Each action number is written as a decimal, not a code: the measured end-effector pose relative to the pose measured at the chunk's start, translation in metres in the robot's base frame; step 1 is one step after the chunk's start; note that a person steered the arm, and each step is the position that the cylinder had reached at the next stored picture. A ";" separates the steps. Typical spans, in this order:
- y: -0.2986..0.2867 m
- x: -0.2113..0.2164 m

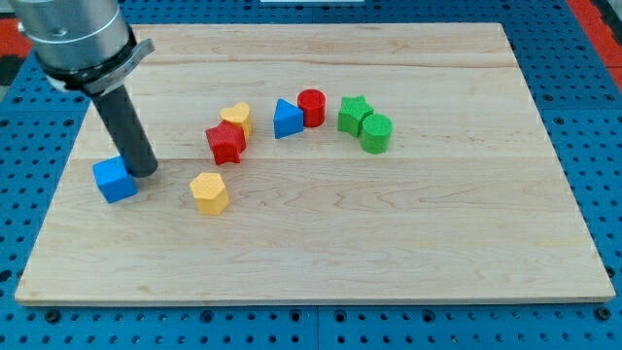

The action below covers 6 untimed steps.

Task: Push the blue cube towards the bottom left of the board

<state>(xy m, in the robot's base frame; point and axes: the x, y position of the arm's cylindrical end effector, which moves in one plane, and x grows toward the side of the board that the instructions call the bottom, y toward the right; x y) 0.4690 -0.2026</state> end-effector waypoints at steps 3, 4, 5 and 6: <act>0.015 -0.007; -0.042 -0.004; -0.054 0.009; -0.054 0.030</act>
